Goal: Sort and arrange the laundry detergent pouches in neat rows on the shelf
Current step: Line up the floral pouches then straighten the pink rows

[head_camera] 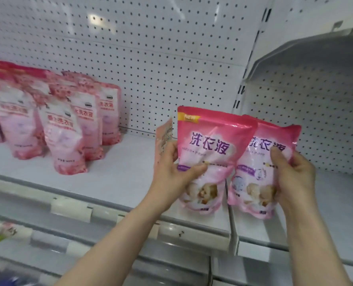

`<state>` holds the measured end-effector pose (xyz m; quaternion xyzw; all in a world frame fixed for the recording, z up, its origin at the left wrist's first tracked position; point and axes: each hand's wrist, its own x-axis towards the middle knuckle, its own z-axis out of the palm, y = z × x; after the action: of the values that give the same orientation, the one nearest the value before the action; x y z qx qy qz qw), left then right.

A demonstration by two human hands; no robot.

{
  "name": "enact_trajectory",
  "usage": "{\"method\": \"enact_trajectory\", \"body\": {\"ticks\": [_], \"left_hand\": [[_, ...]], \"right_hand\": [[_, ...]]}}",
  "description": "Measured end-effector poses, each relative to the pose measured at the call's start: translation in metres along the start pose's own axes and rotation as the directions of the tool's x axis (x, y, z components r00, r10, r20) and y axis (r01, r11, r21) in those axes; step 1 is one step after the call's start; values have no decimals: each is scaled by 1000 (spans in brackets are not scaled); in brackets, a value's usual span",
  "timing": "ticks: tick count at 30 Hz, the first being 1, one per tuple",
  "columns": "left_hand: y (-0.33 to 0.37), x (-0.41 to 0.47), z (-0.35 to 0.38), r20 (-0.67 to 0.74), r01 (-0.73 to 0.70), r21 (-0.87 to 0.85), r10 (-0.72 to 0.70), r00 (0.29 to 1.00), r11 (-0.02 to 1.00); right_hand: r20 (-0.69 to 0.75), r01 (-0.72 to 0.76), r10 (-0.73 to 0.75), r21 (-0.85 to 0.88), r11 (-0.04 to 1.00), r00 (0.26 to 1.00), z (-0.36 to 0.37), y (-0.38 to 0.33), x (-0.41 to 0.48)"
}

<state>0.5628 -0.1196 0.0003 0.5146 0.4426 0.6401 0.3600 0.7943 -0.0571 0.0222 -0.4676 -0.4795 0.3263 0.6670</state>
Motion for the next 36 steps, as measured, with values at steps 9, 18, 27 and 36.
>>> {"method": "enact_trajectory", "body": {"ticks": [9,18,27,36], "left_hand": [[11,-38,-118,-204,40,-106,-61,977,994],[32,-86,-302,-256,30,-97,-54,965,995],[29,-104,-483,-427,74,-21,-76,901,997],[28,-44,-604,-527,19,51,10,850,999]], "right_hand": [[181,-97,76,113,989,980,92,-22,-90],[255,-157,104,199,967,961,222,-38,-208],[333,-177,95,224,958,938,367,-27,-296],[402,-140,28,251,958,915,505,-27,-304]]}}
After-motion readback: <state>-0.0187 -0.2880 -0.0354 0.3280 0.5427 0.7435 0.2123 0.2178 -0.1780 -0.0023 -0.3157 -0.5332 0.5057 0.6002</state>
